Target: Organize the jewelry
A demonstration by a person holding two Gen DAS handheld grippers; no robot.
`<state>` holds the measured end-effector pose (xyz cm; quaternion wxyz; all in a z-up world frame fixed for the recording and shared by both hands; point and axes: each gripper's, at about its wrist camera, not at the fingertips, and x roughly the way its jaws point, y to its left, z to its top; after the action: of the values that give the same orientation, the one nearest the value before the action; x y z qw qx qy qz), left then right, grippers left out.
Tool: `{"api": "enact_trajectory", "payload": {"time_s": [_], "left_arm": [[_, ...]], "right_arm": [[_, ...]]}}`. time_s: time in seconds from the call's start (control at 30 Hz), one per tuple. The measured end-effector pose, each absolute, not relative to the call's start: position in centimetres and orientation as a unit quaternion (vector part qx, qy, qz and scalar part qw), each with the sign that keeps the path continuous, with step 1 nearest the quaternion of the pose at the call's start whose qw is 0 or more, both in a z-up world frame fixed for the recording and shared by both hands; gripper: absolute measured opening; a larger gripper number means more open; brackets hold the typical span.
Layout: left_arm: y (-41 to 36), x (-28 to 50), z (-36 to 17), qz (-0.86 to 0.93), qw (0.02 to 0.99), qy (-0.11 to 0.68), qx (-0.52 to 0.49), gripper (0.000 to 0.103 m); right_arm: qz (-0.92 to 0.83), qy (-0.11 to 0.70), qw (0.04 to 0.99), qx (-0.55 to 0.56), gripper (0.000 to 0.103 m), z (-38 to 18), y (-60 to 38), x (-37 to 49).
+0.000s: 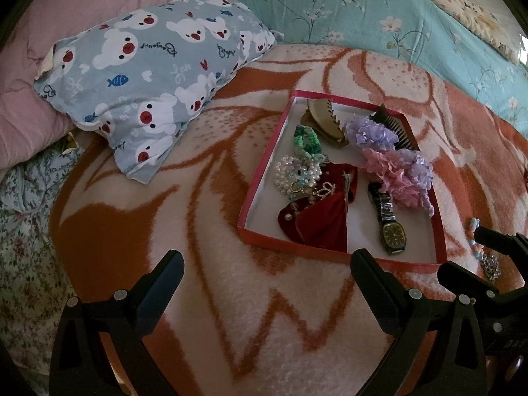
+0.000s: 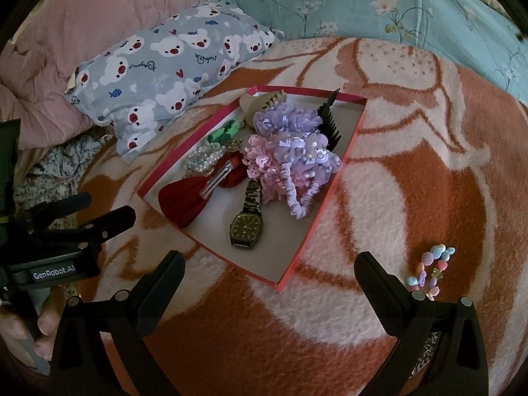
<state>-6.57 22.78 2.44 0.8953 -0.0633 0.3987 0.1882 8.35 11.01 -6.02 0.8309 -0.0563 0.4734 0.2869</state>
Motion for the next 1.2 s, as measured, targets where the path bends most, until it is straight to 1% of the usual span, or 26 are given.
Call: {"api": "enact_trajectory", "payload": {"time_s": [1.2], "left_arm": [[22.89, -6.69, 2.21, 0.191, 0.893, 0.402, -0.067, 0.102]], "right_arm": [[0.292, 0.472, 0.831, -0.046, 0.103, -5.72, 11.13, 7.96]]}}
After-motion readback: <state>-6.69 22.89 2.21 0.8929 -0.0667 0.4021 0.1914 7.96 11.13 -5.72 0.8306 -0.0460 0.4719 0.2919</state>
